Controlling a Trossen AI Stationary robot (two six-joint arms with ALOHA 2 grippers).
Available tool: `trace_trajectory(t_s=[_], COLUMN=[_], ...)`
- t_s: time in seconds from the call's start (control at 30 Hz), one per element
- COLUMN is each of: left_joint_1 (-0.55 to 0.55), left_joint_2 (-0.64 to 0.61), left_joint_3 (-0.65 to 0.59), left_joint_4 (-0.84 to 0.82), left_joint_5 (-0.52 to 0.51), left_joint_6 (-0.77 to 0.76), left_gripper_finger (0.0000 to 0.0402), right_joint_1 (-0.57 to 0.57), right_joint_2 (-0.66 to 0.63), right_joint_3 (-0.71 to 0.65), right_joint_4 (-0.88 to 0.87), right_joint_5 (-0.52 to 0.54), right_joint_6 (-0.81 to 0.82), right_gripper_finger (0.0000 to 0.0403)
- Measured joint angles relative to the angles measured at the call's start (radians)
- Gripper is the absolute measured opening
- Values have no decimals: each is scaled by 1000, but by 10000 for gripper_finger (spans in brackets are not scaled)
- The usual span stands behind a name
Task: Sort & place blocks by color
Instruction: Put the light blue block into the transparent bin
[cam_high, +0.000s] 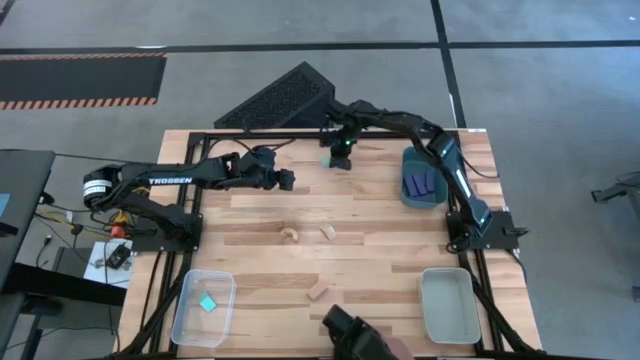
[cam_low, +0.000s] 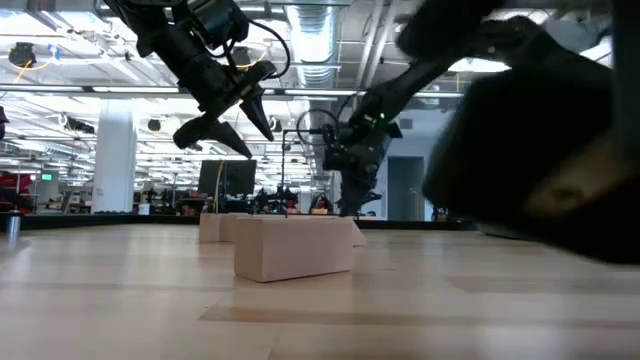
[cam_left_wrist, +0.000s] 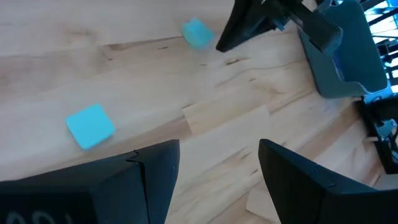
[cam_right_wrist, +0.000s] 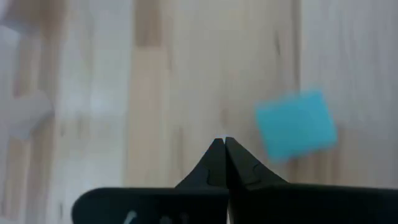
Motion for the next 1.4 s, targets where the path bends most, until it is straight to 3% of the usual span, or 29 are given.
trace_trajectory(t_s=[0.43, 0.57, 0.8, 0.97, 1.17, 1.33, 1.4], left_joint_1=[11, 16, 39, 58, 61, 61, 57], left_joint_2=[0, 0, 0, 0, 0, 0, 0], left_joint_3=[0, 0, 0, 0, 0, 0, 0], left_joint_4=[-8, -8, -9, -17, -16, -16, -17], left_joint_5=[10, 0, 12, 62, 84, 86, 99], left_joint_6=[-18, -26, -37, -39, -31, -25, -11], left_gripper_finger=[206, 206, 206, 206, 206, 206, 206], right_joint_1=[-17, -17, -10, -12, 15, 64, 84], right_joint_2=[25, 24, 61, 61, 61, 10, -40], right_joint_3=[79, 87, 85, 74, 73, 71, 72], right_joint_4=[-48, 55, 37, -17, -259, -334, -297], right_joint_5=[-18, 8, 55, 177, 146, -37, 24], right_joint_6=[21, 83, 53, 50, 26, 109, 135], right_gripper_finger=[2, 1, 1, 1, 1, 0, 0])
